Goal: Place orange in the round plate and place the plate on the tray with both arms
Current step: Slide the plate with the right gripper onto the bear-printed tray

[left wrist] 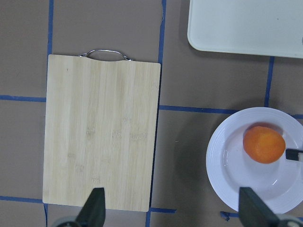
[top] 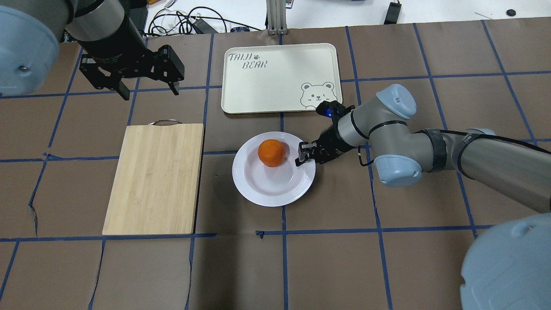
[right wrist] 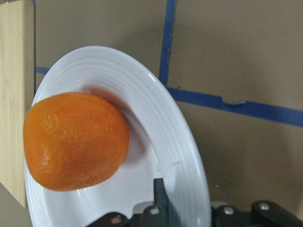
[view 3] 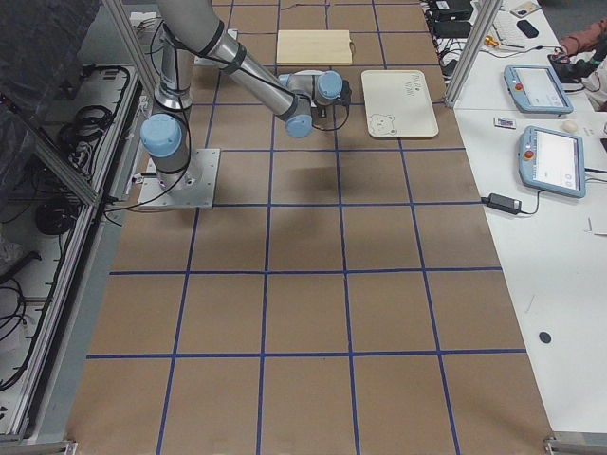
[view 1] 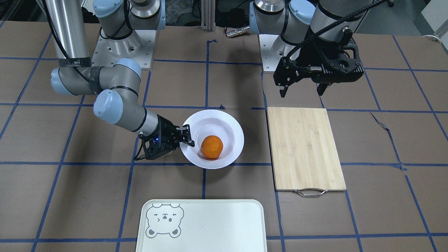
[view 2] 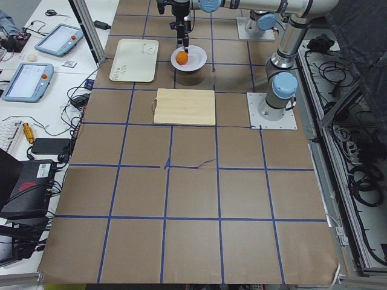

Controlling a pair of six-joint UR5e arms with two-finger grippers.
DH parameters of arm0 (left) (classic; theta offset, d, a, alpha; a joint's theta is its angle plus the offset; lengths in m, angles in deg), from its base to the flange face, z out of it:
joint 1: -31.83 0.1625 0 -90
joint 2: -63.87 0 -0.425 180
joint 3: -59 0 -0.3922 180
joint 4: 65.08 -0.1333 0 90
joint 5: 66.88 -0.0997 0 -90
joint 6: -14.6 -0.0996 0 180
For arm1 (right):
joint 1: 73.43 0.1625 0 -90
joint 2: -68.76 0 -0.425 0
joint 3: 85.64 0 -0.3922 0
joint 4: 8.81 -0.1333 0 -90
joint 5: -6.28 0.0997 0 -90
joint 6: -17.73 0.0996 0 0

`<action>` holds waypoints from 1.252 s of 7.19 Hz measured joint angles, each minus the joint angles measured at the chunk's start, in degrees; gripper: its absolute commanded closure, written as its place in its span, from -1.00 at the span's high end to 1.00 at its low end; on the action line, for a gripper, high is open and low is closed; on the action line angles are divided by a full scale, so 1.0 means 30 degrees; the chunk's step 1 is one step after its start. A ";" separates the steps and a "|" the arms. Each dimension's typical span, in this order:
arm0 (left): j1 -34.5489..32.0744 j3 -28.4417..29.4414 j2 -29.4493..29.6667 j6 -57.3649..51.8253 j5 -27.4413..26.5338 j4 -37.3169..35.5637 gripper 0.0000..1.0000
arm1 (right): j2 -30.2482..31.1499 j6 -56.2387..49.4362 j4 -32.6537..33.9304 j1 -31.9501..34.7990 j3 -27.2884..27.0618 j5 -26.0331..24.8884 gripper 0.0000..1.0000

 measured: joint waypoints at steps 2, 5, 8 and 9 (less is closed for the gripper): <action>-0.0022 0.0000 0.0000 0.0000 -0.0006 0.0006 1.00 | -0.0147 0.0781 0.0344 -0.0101 0.1815 -0.0056 -1.00; -0.0022 0.0000 0.0000 0.0000 0.0000 0.0028 1.00 | -0.1959 0.2922 0.0023 -0.0169 0.5287 0.0009 -1.00; -0.0020 0.0000 -0.0001 0.0000 -0.0004 0.0030 1.00 | -0.5169 0.3511 -0.1341 -0.0344 0.9681 0.0121 -1.00; -0.0024 -0.0008 0.0000 0.0000 -0.0006 0.0029 1.00 | -0.6194 0.3712 -0.1779 -0.0387 1.1056 0.0126 -1.00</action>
